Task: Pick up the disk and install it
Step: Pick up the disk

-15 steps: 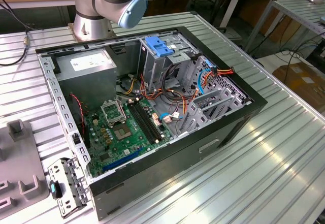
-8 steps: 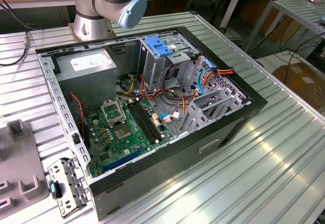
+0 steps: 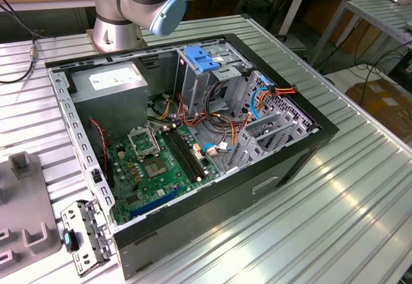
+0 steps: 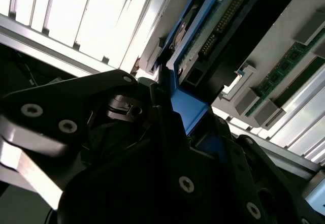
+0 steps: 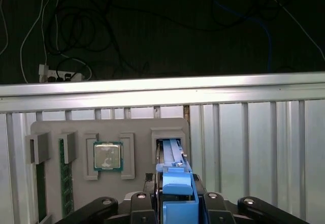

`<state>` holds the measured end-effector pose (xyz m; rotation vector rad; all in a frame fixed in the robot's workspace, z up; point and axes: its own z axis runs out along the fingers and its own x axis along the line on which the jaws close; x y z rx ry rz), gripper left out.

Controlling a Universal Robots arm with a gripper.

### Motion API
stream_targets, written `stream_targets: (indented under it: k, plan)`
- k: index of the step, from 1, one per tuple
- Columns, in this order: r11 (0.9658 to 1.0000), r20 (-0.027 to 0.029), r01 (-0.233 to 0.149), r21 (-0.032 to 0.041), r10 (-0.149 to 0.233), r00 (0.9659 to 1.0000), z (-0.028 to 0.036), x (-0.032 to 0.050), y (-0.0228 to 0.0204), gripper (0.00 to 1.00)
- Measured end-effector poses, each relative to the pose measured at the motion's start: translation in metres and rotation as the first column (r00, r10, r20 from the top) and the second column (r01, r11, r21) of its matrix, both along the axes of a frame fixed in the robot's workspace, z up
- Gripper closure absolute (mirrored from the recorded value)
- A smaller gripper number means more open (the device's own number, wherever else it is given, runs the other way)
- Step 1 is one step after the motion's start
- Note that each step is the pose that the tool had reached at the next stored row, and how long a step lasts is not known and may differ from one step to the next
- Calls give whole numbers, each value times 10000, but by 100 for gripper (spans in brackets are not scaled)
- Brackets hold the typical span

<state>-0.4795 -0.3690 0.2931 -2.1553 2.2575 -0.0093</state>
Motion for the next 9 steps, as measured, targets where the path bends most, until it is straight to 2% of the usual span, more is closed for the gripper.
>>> stream_targets:
  k: [9]
  plan:
    - [9999,-1,-118,2,118,9999,0,0,0,63]
